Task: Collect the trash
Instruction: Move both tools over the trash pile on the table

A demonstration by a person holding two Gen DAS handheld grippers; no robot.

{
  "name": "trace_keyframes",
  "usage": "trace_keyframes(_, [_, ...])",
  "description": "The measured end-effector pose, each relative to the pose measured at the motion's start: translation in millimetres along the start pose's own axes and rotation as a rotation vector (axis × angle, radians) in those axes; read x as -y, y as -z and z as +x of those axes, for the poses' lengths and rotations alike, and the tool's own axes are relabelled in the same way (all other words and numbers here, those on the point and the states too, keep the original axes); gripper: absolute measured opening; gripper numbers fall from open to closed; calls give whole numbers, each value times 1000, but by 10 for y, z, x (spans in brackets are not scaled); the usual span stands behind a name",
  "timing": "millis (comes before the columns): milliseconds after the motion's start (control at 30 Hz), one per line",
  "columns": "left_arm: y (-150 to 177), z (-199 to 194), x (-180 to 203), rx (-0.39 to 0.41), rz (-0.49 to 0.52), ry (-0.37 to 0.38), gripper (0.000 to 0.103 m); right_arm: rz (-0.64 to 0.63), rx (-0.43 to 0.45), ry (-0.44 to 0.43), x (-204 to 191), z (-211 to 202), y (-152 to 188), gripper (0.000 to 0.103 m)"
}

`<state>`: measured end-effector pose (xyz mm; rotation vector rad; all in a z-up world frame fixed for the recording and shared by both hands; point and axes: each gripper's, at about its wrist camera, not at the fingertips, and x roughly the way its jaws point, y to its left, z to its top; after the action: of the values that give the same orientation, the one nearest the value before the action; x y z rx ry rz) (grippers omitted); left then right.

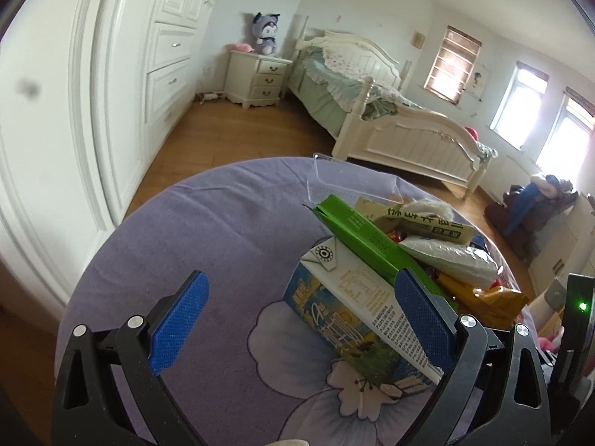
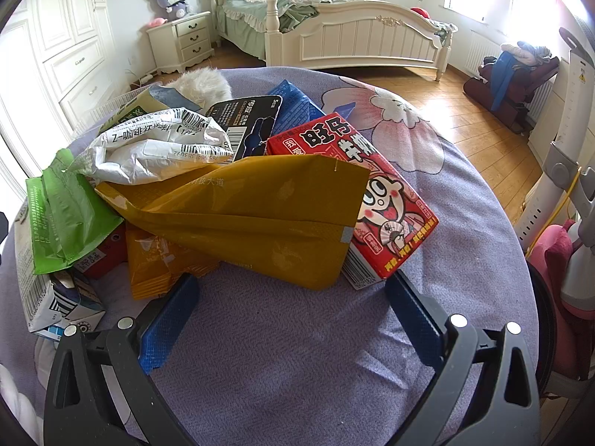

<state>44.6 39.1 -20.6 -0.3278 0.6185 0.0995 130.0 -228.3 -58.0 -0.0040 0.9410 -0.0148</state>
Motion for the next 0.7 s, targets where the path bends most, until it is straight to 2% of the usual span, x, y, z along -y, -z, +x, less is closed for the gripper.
trace_keyframes(200, [-11, -24, -33, 11, -16, 29, 98, 2, -1, -2, 5, 8, -5, 99])
trace_keyframes(467, [-31, 101, 86, -44, 39, 24, 98, -2, 3, 5, -14, -23, -17, 99])
trace_keyframes(533, [-36, 95, 110, -40, 49, 48, 98, 1, 3, 5, -15, -25, -19, 99])
trace_keyframes(633, [-20, -62, 203, 30, 104, 109, 98, -1, 4, 7, -12, -32, -17, 99])
trace_keyframes(700, [-5, -295, 303, 110, 191, 81, 98, -29, -35, -7, -34, -21, -54, 99])
